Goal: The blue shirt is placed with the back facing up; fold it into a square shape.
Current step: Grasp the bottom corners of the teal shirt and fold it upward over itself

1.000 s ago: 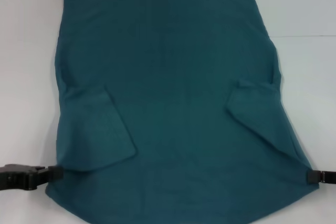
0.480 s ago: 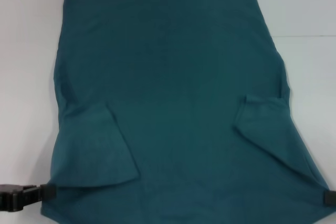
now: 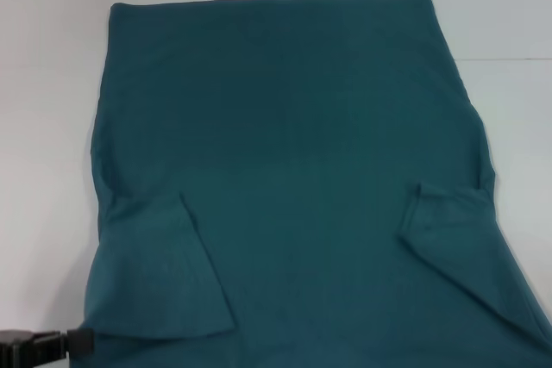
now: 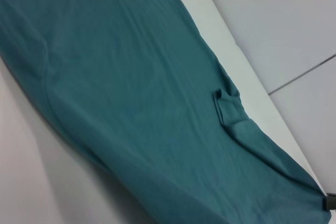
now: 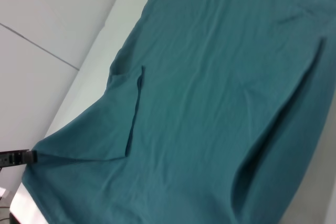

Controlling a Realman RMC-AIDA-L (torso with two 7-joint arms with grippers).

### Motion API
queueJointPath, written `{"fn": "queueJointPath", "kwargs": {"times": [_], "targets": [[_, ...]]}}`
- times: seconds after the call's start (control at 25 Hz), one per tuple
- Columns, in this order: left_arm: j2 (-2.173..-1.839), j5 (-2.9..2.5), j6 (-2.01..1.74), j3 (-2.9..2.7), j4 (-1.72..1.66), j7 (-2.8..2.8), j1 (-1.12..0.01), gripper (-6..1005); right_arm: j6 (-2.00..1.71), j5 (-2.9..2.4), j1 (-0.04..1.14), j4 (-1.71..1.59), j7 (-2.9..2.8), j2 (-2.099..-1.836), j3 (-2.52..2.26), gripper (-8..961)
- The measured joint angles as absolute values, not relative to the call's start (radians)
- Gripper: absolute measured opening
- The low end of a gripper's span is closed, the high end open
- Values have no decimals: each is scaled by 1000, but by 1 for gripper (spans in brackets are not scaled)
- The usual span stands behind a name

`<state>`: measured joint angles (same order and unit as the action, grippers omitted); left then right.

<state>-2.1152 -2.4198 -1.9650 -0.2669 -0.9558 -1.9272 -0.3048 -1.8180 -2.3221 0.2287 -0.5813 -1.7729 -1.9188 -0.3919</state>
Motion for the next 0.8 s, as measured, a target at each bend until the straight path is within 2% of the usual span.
{"fn": "queueJointPath", "kwargs": {"times": [0.24, 0.4, 0.8], "targets": [[-2120, -2431, -1983, -267, -950, -1934, -298, 15, -1828, -2325, 211, -581, -1747, -1916, -388, 23], [-2107, -2424, -1969, -267, -925, -1937, -346, 15, -1819, -2321, 252, -580, -1756, -1915, -359, 23], [-2013, -2384, -1740, -225, -757, -1974, -573, 15, -1708, -2315, 445, -569, -1802, -1908, -226, 23]]}}
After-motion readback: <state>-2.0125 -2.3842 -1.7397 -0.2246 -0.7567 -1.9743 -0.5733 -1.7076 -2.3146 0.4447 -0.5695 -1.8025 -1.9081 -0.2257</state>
